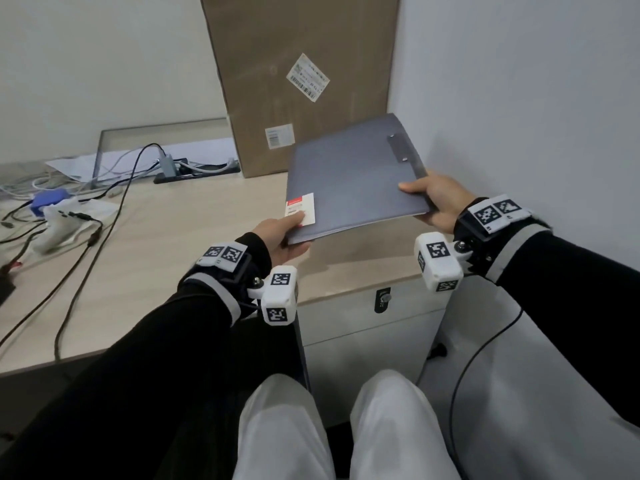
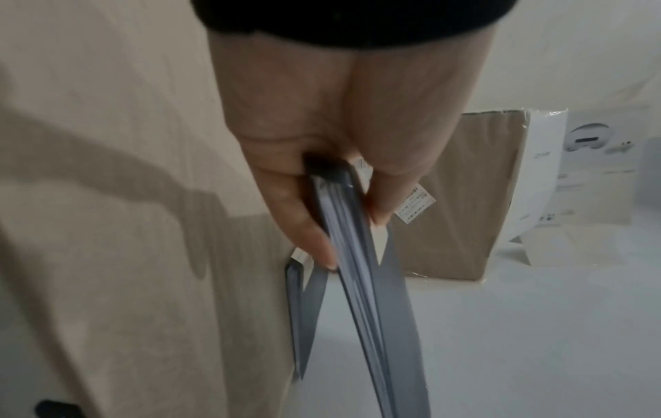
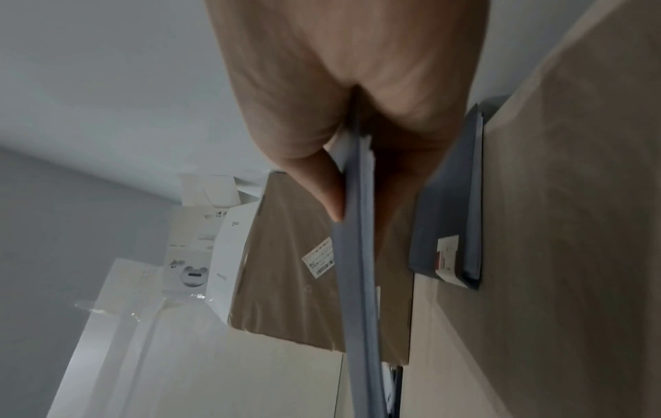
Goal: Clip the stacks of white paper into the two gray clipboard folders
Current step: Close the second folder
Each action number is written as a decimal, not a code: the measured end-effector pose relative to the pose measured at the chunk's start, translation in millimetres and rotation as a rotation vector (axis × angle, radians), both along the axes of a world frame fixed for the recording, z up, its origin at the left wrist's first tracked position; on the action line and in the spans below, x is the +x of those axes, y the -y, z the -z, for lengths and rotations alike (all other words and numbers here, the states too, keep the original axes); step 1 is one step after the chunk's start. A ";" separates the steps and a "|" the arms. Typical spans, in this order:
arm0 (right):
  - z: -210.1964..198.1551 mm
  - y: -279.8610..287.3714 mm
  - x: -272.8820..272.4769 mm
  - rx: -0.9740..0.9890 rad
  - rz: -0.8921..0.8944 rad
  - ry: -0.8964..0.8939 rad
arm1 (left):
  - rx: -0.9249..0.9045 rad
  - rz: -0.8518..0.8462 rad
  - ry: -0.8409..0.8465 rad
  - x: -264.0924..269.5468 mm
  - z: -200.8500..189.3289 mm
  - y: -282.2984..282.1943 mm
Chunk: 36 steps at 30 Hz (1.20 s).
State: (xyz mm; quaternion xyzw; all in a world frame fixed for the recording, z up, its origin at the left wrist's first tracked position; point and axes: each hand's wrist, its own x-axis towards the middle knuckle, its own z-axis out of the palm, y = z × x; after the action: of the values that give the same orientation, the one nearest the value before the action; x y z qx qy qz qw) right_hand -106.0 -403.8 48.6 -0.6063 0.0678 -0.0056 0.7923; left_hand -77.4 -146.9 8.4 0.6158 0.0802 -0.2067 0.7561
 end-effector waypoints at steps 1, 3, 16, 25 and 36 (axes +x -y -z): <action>0.5 5.5 6.9 0.005 0.020 -0.015 | -0.017 0.004 0.021 4.8 -1.4 3.4; 3.6 15.3 21.8 0.014 0.092 -0.063 | -0.027 -0.011 0.064 15.1 -3.0 15.0; 49.8 81.1 107.6 0.085 0.415 -0.296 | -0.053 -0.168 0.111 109.2 12.8 117.0; 65.1 92.4 140.0 0.175 0.315 -0.414 | 0.640 0.054 0.188 152.1 39.2 146.3; 81.5 97.3 176.9 -0.105 0.277 -0.517 | 0.910 0.151 0.141 164.9 38.6 147.0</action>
State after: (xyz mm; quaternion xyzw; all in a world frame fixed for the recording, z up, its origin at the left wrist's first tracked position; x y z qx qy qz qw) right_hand 70.9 -501.1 -32.8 -0.6127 0.3493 0.0373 0.7080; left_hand 87.5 -294.0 -30.2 0.9014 0.0660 -0.1627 0.3957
